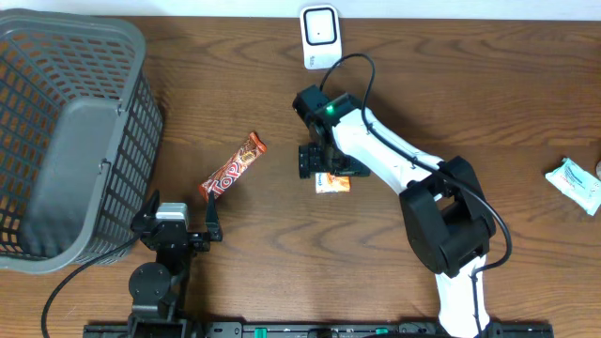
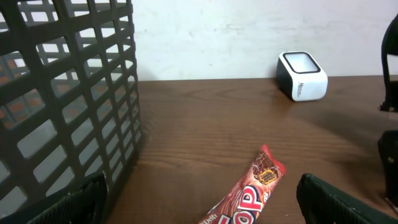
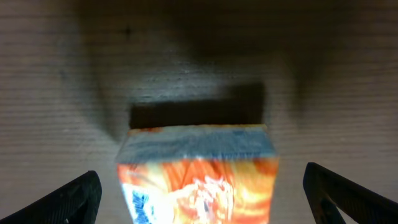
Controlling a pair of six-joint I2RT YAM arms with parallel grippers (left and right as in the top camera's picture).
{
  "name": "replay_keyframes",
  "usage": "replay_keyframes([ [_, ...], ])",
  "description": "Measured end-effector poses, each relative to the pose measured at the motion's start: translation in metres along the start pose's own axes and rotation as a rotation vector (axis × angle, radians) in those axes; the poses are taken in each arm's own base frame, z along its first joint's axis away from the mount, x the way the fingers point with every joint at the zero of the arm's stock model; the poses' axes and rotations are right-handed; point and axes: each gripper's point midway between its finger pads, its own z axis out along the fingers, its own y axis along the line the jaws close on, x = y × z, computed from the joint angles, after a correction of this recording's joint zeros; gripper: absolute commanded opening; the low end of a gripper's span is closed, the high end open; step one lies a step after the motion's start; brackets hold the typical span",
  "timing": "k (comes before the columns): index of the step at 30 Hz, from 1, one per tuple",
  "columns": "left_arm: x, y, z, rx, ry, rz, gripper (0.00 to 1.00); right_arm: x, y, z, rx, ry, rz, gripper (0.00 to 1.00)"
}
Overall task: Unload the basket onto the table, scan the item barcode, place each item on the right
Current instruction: 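Lift the orange box with the right gripper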
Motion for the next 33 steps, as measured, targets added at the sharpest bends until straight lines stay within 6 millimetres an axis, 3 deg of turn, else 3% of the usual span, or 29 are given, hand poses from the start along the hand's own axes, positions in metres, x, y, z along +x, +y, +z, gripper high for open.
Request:
replay_keyframes([
  [7,0.0,0.0,0.0,0.0,0.0,0.0,0.98,0.007,0.0,0.021,-0.023,0.003,-0.001,0.95],
  [14,0.0,0.0,0.0,0.0,0.0,0.0,0.98,-0.004,0.004,0.022,-0.037,-0.053,-0.026,0.61],
  [16,0.0,0.0,0.0,0.0,0.0,0.0,0.98,-0.006,0.005,0.021,-0.041,-0.063,-0.032,0.57],
  [23,0.0,0.0,0.0,0.0,0.0,0.0,0.98,-0.004,0.002,0.021,-0.036,-0.053,-0.046,0.55],
  [29,0.0,0.0,0.0,0.0,0.0,0.0,0.98,0.017,-0.022,0.015,0.031,0.069,-0.058,0.55],
  [33,0.0,0.0,0.0,0.0,0.0,0.0,0.98,0.018,-0.03,-0.001,0.038,0.117,-0.067,0.55],
])
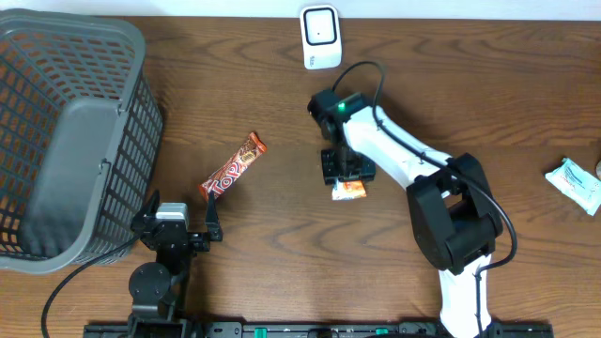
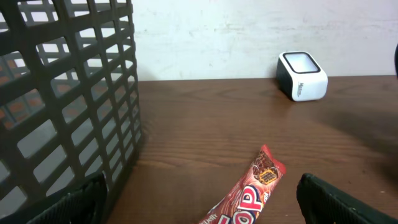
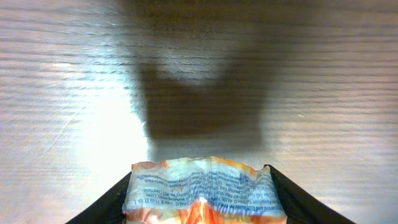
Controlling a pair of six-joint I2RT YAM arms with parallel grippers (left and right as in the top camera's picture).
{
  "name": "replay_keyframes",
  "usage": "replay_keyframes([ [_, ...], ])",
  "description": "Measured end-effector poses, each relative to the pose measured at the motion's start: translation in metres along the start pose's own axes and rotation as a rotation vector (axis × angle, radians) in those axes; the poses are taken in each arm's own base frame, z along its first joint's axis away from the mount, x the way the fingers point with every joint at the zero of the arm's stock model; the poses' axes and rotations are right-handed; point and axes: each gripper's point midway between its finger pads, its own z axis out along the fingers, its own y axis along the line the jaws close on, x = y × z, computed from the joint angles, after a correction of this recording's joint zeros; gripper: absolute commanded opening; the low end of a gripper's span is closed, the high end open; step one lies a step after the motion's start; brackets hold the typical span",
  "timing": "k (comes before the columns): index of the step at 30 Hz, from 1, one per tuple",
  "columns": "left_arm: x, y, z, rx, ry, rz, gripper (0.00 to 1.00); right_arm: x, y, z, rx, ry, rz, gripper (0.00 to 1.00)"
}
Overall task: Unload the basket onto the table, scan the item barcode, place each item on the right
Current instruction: 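Lift the orange box with the right gripper, then carry the orange box to the white scanner and hold it there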
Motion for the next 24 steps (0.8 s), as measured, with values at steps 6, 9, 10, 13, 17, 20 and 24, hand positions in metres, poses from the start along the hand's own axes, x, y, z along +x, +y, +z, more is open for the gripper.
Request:
replay_keyframes([
  [6,0.0,0.0,0.0,0.0,0.0,0.0,0.98,0.008,0.007,-0.017,-0.082,0.069,-0.046,0.56],
  [9,0.0,0.0,0.0,0.0,0.0,0.0,0.98,0.02,0.01,-0.019,-0.115,0.124,-0.066,0.55],
  [10,0.0,0.0,0.0,0.0,0.0,0.0,0.98,0.024,0.011,-0.019,-0.125,0.14,-0.07,0.55],
  [13,0.0,0.0,0.0,0.0,0.0,0.0,0.98,0.033,0.016,-0.021,-0.159,0.183,-0.086,0.57],
  [17,0.0,0.0,0.0,0.0,0.0,0.0,0.98,0.042,0.02,-0.024,-0.194,0.222,-0.103,0.57],
  [20,0.0,0.0,0.0,0.0,0.0,0.0,0.98,0.048,0.02,-0.026,-0.203,0.249,-0.108,0.57],
  [24,0.0,0.0,0.0,0.0,0.0,0.0,0.98,0.049,0.021,-0.026,-0.211,0.256,-0.117,0.57],
])
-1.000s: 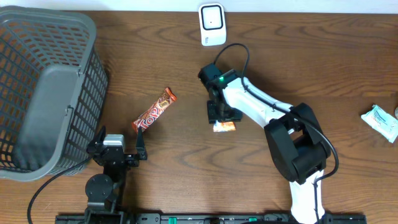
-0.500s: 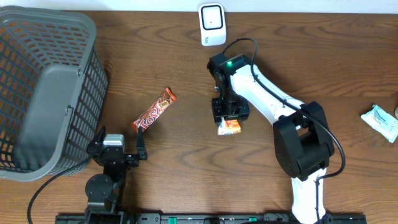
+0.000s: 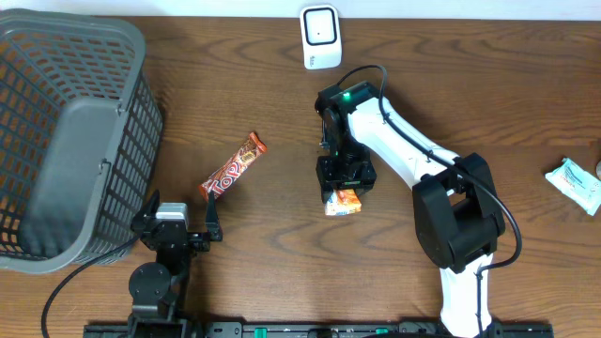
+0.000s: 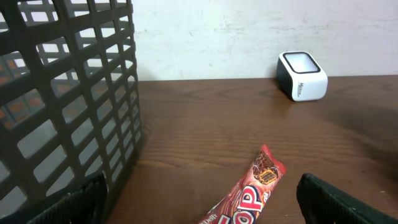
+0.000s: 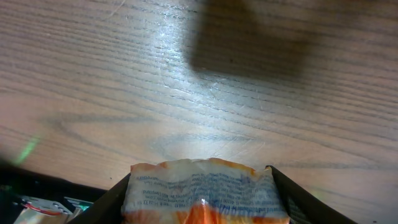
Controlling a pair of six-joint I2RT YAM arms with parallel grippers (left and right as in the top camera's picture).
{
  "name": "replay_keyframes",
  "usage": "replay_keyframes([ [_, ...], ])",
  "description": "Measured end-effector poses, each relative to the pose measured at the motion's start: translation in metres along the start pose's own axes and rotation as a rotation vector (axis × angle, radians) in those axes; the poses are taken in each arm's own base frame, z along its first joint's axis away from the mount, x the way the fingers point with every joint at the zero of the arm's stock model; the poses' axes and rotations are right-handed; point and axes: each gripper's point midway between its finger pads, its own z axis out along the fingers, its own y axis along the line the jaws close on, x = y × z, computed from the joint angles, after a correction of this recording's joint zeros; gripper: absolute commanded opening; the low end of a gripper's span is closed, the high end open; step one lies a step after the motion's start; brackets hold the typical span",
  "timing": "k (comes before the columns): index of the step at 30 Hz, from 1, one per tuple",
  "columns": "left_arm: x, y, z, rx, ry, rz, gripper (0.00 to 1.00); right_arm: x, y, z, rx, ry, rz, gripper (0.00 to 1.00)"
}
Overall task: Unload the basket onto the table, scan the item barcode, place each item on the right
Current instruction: 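Carry the orange box to the white scanner and hold it there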
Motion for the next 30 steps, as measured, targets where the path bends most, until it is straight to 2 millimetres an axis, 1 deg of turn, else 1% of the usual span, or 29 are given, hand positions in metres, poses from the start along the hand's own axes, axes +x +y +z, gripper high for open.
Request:
replay_keyframes([
  [7,0.0,0.0,0.0,0.0,0.0,0.0,0.98,-0.001,0.002,0.0,-0.009,-0.004,-0.005,0.56],
  [10,0.0,0.0,0.0,0.0,0.0,0.0,0.98,-0.004,0.003,0.0,-0.013,-0.017,-0.009,0.56],
  [12,0.0,0.0,0.0,0.0,0.0,0.0,0.98,-0.01,0.005,0.0,-0.021,-0.041,-0.017,0.56],
  [15,0.0,0.0,0.0,0.0,0.0,0.0,0.98,-0.027,0.01,-0.002,-0.041,-0.11,-0.04,0.55],
  [17,0.0,0.0,0.0,0.0,0.0,0.0,0.98,-0.046,0.016,-0.005,-0.061,-0.188,-0.062,0.55],
  [20,0.0,0.0,0.0,0.0,0.0,0.0,0.98,-0.067,0.019,-0.014,-0.084,-0.272,-0.075,0.54],
  [22,0.0,0.0,0.0,0.0,0.0,0.0,0.98,-0.085,0.02,-0.028,-0.102,-0.346,-0.08,0.54],
  [24,0.0,0.0,0.0,0.0,0.0,0.0,0.98,-0.1,0.019,-0.046,-0.113,-0.418,-0.08,0.54],
  [25,0.0,0.0,0.0,0.0,0.0,0.0,0.98,-0.114,0.019,-0.063,-0.119,-0.483,-0.079,0.54],
  [27,0.0,0.0,0.0,0.0,0.0,0.0,0.98,-0.135,0.016,-0.09,-0.116,-0.595,-0.077,0.54],
  [28,0.0,0.0,0.0,0.0,0.0,0.0,0.98,-0.15,0.014,-0.109,-0.114,-0.68,-0.076,0.55],
  [29,0.0,0.0,0.0,0.0,0.0,0.0,0.98,-0.168,0.012,-0.134,-0.111,-0.788,-0.072,0.55],
  [30,0.0,0.0,0.0,0.0,0.0,0.0,0.98,-0.179,0.011,-0.147,-0.113,-0.851,-0.079,0.55],
])
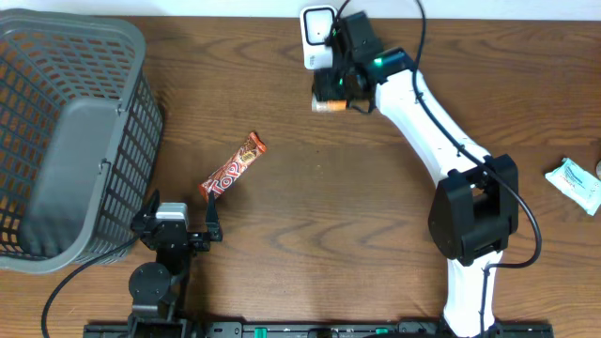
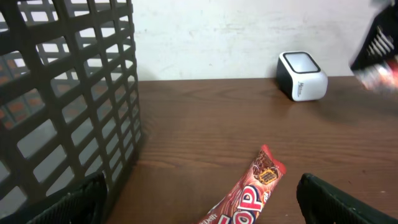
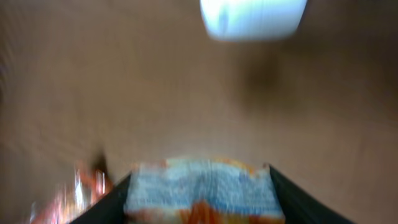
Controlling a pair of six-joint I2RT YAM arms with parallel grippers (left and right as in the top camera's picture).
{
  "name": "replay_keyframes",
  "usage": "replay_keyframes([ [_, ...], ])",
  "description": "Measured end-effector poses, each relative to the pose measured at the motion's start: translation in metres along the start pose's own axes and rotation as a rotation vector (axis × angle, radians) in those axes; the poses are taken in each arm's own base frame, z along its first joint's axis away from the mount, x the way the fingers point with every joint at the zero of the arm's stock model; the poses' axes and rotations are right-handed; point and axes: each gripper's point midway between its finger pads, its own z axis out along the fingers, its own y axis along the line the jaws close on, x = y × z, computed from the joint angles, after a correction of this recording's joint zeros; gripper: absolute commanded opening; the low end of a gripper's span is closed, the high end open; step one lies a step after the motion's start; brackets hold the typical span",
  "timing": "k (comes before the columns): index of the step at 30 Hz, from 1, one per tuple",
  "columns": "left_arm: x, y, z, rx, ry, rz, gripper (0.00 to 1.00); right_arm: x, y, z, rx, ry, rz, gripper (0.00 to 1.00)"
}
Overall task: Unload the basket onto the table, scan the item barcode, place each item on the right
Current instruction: 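Carry the orange box to the white scanner and hold it there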
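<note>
My right gripper [image 1: 332, 97] is shut on a small orange and white packet [image 1: 329, 104], held in the air just in front of the white barcode scanner [image 1: 319, 36] at the table's far edge. The right wrist view is blurred; the packet [image 3: 202, 190] fills its lower middle between the fingers, with the scanner [image 3: 253, 17] at the top. A red Top chocolate bar [image 1: 233, 164] lies on the table left of centre, also in the left wrist view [image 2: 245, 196]. My left gripper [image 1: 176, 228] rests open at the near left edge, holding nothing.
A large grey mesh basket [image 1: 66, 131] stands at the left, its wall [image 2: 68, 93] close to my left gripper. A pale wrapped packet [image 1: 575, 183] lies at the far right edge. The scanner [image 2: 301, 76] shows in the left wrist view too.
My right gripper, still shut on the packet, has moved from over the table's middle to the far edge, right in front of the scanner. The left arm and chocolate bar are unchanged.
My right gripper stood open over the orange packet lying on the table's middle. Then it was shut on the packet, and held it above the wood nearer the front. Now the packet is up at the scanner. The left arm stayed still throughout.
</note>
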Motion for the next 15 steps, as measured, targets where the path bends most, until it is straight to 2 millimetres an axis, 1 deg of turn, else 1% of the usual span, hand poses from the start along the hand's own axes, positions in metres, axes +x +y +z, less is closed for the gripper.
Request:
replay_keyframes([
  [2,0.0,0.0,0.0,0.0,0.0,0.0,0.98,-0.037,0.002,-0.003,-0.014,-0.146,-0.032,0.55],
  [5,0.0,0.0,0.0,0.0,0.0,0.0,0.98,-0.073,0.009,-0.011,-0.033,-0.301,-0.087,0.56],
  [9,0.0,0.0,0.0,0.0,0.0,0.0,0.98,-0.101,0.016,-0.019,-0.036,-0.443,-0.155,0.57],
  [15,0.0,0.0,0.0,0.0,0.0,0.0,0.97,-0.142,0.011,-0.027,0.034,-0.654,-0.206,0.57],
])
